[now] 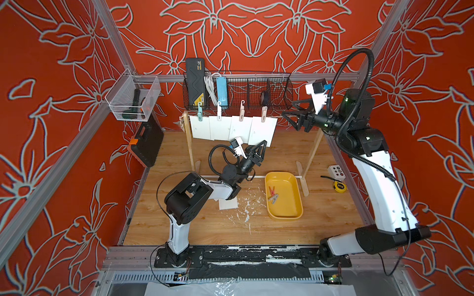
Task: Remove the postcards from the strings
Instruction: Pinch the postcard on the clothesline.
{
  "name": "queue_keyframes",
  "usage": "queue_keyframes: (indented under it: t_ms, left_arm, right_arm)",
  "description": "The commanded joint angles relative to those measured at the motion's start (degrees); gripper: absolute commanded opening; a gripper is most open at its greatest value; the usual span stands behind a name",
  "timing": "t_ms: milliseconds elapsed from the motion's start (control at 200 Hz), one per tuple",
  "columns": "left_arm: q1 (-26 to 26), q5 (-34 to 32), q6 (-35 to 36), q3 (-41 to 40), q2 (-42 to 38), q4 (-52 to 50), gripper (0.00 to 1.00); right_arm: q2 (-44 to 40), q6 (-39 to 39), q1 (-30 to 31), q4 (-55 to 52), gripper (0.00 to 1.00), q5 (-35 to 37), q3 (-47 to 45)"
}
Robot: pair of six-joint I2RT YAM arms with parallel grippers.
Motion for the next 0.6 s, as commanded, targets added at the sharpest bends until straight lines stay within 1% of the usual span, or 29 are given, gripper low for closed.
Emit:
queue_keyframes:
  t_ms: [0, 75, 105, 125, 205, 260, 375, 430, 596]
  left_arm:
    - [0.1, 1.2, -0.5, 0.0, -1.9, 13.1, 0.29]
    - [-0.1, 1.1, -1.3, 0.1, -1.6, 13.1, 0.2]
    - [0.0, 1.5, -1.3, 0.1, -1.4, 13.1, 0.13]
    - [0.1, 1.6, -1.2, 0.1, -1.3, 13.0, 0.1]
    - [0.1, 1.5, -1.8, 0.1, -0.9, 13.1, 0.1]
    - [0.0, 1.4, -2.3, 0.1, -0.7, 13.1, 0.09]
    - [0.0, 1.3, -3.0, 0.5, -0.2, 13.1, 0.06]
    - [0.1, 1.8, -2.9, 0.7, -0.2, 13.1, 0.03]
    - [0.1, 1.9, -3.0, 0.7, -0.4, 13.1, 0.0]
  right_arm:
    - [0.8, 0.5, 0.0, 0.4, 0.75, -2.2, 2.3]
    - [1.8, 0.4, 0.2, -0.5, 0.76, -3.8, 3.9]
    - [2.2, 0.2, 0.4, -1.1, 0.77, -4.5, 4.6]
    - [2.6, 0.0, 0.4, -1.5, 0.78, -4.9, 5.2]
    - [4.5, -1.2, 1.0, -3.6, 0.8, -6.0, 7.9]
    - [5.8, -1.5, 1.2, -4.4, 0.81, -8.1, 9.5]
    - [7.8, -0.8, 1.3, -2.9, 0.83, -10.6, 10.3]
    - [9.1, -0.3, 1.4, -2.1, 0.83, -11.5, 10.8]
    - [13.3, 0.9, 1.4, -1.3, 0.84, -17.4, 13.9]
